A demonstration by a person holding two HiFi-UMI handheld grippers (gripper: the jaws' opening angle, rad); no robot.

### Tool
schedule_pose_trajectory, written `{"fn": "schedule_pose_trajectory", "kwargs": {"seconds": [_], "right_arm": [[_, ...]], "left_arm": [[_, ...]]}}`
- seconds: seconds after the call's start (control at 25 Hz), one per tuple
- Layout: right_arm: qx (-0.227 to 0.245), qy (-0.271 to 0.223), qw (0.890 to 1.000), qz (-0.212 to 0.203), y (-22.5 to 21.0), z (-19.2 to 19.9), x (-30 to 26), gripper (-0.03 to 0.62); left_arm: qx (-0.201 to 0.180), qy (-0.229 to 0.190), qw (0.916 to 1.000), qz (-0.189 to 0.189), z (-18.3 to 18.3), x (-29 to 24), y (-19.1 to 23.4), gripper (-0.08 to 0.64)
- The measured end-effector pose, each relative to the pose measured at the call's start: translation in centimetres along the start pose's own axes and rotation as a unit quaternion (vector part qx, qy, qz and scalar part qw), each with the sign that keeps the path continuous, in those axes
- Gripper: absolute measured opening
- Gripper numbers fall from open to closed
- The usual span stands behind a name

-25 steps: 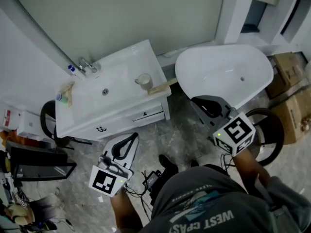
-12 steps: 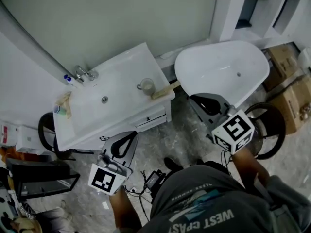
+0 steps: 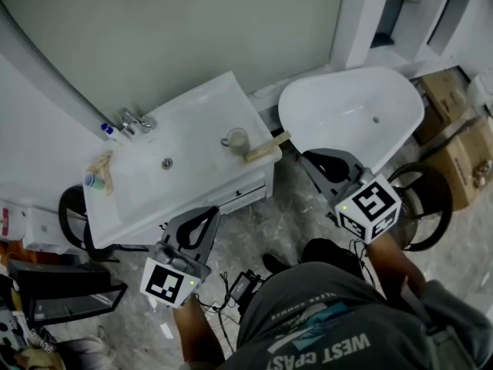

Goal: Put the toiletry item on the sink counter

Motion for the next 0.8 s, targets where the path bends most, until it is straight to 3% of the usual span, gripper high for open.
{"fn": "schedule_pose_trajectory", "kwargs": {"seconds": [0.28, 0.8], "right_arm": [[-0.01, 0.009, 1.0, 0.003, -1.7, 0.9, -1.9, 0.032], [-0.011, 0.019, 0.999, -0.032, -5.8, 1.7, -7.9, 0.032]], "left_arm": [[0.011, 0.013, 0.9999, -0.002, 0.7, -1.1, 1.2, 0.002], [0.024, 0.022, 0.9986, -0.043, 0.8, -4.6, 4.6, 0.002]]}}
Point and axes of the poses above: the fingertips, and each gripper's own axes: x backward along the fingers, y to its left, z out of its underside, the point moved 9 cm from there along x, backward along the fingers, and after that the axes turned 4 degrees about z, right-handed, at the moved point
